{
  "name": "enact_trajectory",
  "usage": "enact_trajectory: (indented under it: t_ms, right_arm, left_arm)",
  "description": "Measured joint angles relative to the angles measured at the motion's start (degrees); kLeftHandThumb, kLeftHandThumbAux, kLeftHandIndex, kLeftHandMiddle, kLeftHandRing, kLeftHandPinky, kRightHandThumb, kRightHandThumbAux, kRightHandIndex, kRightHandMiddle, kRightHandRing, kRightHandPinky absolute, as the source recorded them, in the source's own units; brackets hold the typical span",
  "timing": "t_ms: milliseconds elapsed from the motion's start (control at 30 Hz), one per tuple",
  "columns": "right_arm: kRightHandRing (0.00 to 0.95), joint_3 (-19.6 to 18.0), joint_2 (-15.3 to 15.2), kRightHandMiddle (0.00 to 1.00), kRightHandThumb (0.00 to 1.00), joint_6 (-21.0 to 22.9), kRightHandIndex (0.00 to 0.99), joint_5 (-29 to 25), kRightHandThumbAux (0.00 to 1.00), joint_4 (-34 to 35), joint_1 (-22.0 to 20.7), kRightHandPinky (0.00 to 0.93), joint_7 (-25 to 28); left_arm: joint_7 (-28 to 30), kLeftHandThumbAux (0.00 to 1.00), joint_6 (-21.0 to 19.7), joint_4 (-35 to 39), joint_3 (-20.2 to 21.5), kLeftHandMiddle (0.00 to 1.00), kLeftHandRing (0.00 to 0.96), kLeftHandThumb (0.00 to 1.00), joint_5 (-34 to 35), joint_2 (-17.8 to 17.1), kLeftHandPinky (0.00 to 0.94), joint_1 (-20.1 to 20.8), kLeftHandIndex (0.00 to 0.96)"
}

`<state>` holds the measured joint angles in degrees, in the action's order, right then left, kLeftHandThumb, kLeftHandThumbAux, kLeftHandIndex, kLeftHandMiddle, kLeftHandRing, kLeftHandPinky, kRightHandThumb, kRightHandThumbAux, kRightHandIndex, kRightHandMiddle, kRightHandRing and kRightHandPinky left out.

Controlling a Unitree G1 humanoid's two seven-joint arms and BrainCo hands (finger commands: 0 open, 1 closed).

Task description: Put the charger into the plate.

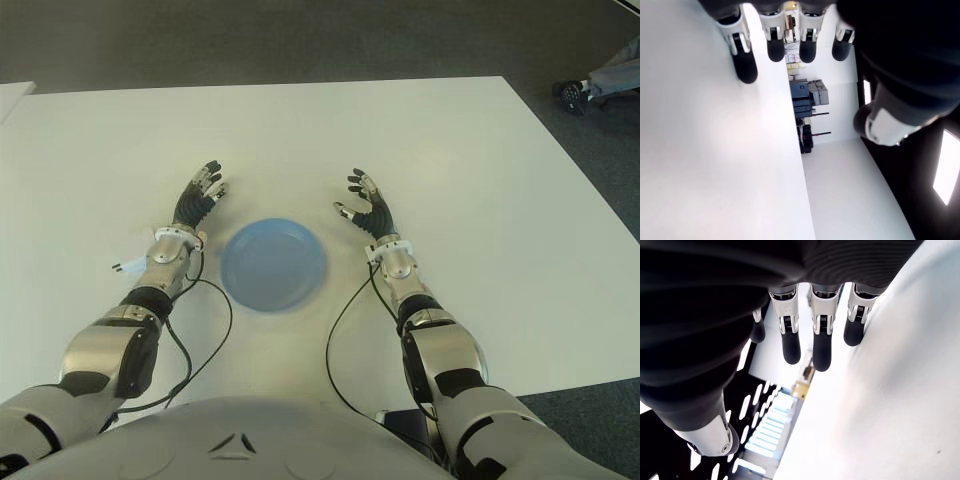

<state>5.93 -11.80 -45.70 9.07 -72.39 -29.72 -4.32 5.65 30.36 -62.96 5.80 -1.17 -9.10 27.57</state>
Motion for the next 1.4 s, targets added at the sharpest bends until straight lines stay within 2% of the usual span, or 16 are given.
enact_trajectory:
  t_ms: [200, 400, 633, 833, 1000, 1233, 1400]
  right_arm:
    - [0.208, -0.15, 0.20, 0.192, 0.238, 0.00, 0.000, -0.09, 0.732, 0.01, -0.08, 0.172, 0.00]
    - [0.208, -0.18, 0.45, 0.190, 0.208, 0.01, 0.000, -0.09, 0.704, 0.02, -0.14, 0.168, -0.01]
    - [0.209, 0.02, 0.79, 0.190, 0.184, 0.01, 0.000, 0.04, 0.671, 0.00, -0.21, 0.163, -0.02]
    - [0.211, 0.30, 1.12, 0.196, 0.174, 0.01, 0.000, 0.25, 0.665, 0.00, -0.29, 0.159, -0.11]
    - [0.211, 0.56, 1.46, 0.198, 0.167, 0.01, 0.000, 0.52, 0.664, 0.00, -0.40, 0.155, -0.18]
    - [0.216, 0.85, 1.87, 0.201, 0.157, 0.01, 0.000, 0.90, 0.650, 0.01, -0.52, 0.170, -0.23]
    - [0.220, 1.02, 1.92, 0.209, 0.151, 0.01, 0.000, 1.09, 0.641, 0.01, -0.55, 0.157, -0.45]
  left_arm:
    - [0.36, 0.661, -7.12, 9.88, -0.39, 0.090, 0.110, 0.325, -0.06, -1.03, 0.165, -2.01, 0.017]
    - [0.78, 0.645, -13.71, 24.48, -0.93, 0.109, 0.129, 0.383, -0.38, -2.59, 0.187, -6.71, 0.060]
    - [0.81, 0.636, -15.58, 40.86, -2.10, 0.159, 0.170, 0.436, -1.98, -4.30, 0.231, -14.04, 0.115]
    - [0.35, 0.633, -15.10, 50.79, -2.45, 0.220, 0.229, 0.459, -5.08, -5.19, 0.278, -20.07, 0.160]
    - [-2.07, 0.614, -13.20, 55.30, -2.44, 0.241, 0.252, 0.461, -9.33, -5.96, 0.279, -23.37, 0.162]
    - [-8.38, 0.511, -5.10, 56.37, -2.18, 0.185, 0.195, 0.388, -18.09, -9.67, 0.153, -25.04, 0.080]
    - [-14.24, 0.441, 0.05, 56.17, -1.72, 0.105, 0.096, 0.333, -24.33, -13.51, 0.035, -25.08, 0.032]
